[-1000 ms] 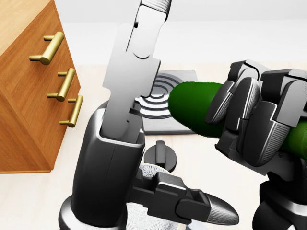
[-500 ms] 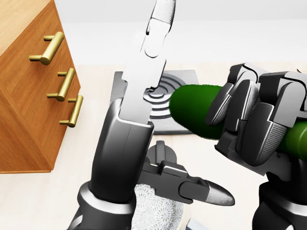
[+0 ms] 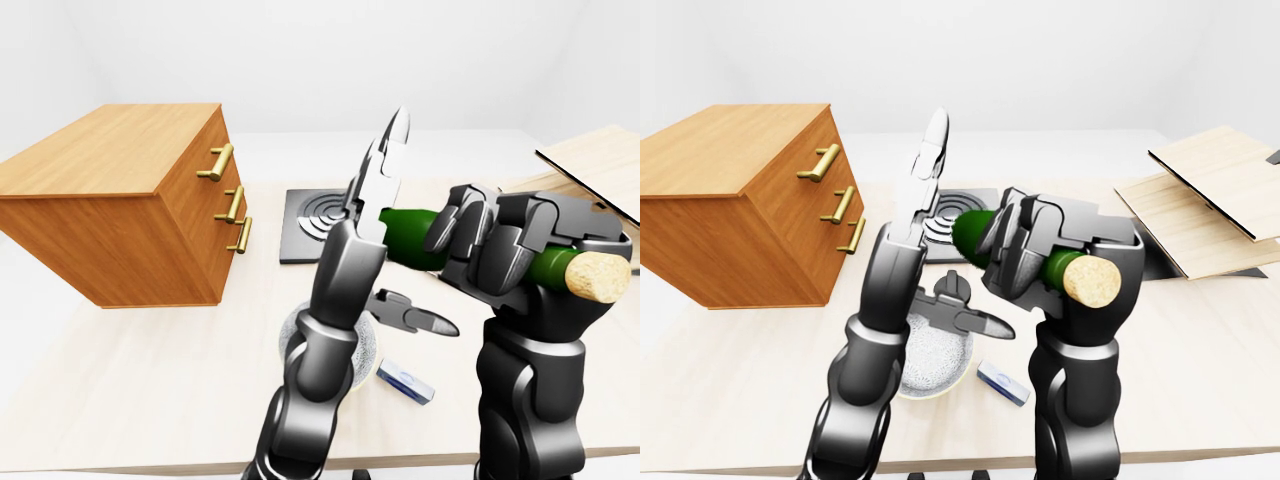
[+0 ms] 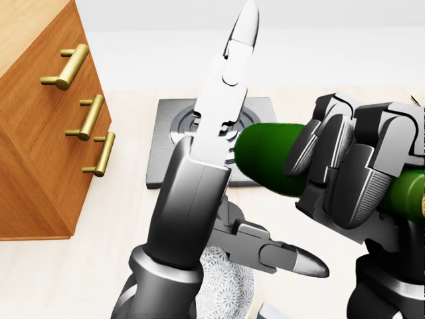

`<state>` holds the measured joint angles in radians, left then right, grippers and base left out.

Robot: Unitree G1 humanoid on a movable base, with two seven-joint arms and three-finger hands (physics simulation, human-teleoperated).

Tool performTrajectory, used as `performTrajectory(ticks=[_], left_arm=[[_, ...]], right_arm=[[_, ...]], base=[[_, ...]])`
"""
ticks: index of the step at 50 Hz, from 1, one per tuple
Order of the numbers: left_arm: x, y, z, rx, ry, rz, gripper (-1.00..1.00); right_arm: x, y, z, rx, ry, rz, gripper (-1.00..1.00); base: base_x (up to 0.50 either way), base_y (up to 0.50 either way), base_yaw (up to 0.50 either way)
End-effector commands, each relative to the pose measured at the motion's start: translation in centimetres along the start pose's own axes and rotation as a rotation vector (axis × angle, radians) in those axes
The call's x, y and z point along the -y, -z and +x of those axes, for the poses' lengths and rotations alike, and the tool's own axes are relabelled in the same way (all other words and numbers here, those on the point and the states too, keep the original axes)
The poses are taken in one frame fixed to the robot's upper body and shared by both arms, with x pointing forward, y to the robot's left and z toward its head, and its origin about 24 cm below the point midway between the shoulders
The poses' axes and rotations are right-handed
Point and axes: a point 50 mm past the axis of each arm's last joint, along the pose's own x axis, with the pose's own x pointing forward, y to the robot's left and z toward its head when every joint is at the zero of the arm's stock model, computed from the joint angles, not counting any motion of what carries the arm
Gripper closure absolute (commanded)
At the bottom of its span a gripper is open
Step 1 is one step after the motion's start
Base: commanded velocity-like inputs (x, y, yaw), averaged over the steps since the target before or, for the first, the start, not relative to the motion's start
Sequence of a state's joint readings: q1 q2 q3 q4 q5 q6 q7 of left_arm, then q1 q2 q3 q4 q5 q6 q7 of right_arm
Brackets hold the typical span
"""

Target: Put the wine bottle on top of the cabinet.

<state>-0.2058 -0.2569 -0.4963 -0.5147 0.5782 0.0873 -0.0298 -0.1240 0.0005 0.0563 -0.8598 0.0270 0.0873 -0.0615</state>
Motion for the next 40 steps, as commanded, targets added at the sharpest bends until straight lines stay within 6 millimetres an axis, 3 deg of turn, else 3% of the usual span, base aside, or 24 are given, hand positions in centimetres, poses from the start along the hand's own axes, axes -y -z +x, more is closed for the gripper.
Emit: performTrajectory(ticks=[1,19,33,40], left_arm=[[0.4,-0.1,0.5,0.005,0.012,0.013,-1.0],[0.8,1.1,1.2,-0.037,0.013,-0.002,-1.0],[1.8,2.9,0.6,-0.122,0.044,-0.046,-1.0],[2.1,4.9,-0.2,-0.21,0.056,-0.044,-1.0]], right_arm=[[0.0,-0.1,-0.1,0.002,0.005,0.014,1.0],[0.0,0.1,-0.6,-0.029,0.004,0.024,1.0],[0.0,-1.3,-0.2,0.048,0.002,0.029,1.0],[-0.2,-1.6,-0.1,0.068,-0.002,0.037,1.0]], base=[[0.0,0.0,0.0],[0.0,0.0,0.0],[0.0,0.0,0.0],[0.0,0.0,0.0]])
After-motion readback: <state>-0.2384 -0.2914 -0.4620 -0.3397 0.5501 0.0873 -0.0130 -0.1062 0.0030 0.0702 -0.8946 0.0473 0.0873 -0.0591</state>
